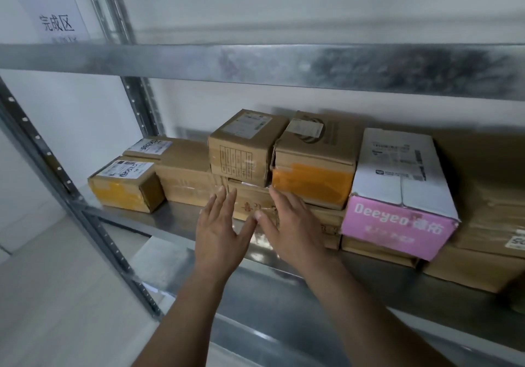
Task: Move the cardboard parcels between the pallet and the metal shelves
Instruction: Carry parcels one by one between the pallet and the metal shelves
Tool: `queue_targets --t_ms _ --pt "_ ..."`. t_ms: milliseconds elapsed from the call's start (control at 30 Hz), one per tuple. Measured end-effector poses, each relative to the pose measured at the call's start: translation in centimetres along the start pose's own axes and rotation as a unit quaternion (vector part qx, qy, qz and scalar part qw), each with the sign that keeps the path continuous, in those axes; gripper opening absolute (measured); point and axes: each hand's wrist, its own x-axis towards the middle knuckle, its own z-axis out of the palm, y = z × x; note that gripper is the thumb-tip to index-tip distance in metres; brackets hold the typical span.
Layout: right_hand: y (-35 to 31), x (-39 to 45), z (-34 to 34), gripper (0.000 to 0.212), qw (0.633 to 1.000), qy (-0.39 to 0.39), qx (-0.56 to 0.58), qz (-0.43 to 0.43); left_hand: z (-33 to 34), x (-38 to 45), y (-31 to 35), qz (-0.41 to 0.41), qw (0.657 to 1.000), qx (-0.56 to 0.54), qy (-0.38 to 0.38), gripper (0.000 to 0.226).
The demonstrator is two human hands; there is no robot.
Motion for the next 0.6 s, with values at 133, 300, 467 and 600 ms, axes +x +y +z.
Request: queue_targets --t_ms 133,300,467,600 --pt "-1.2 1.7 0.8 0.063 1.0 -0.017 0.015 0.01 -0.3 1.8 -1.6 0.003 1.0 -0.009 0.002 0.067" --pt "-2.3 4.1 1.5 0.069 0.998 -0.019 0.016 0.064 -1.1 5.9 -2.9 0.018 0.998 -0.053 -0.001 0.067" --pt "-3.7 5.5 2.3 0.07 0.989 0.026 0.004 0.143 -1.9 9.4 -4.6 0.039 0.993 -0.106 -0.034 0.068" --pt "-4.6 6.3 3.4 0.069 0.98 0.074 0.008 0.185 -2.8 12.6 -6.3 0.05 0.982 -0.172 -0.059 0.065"
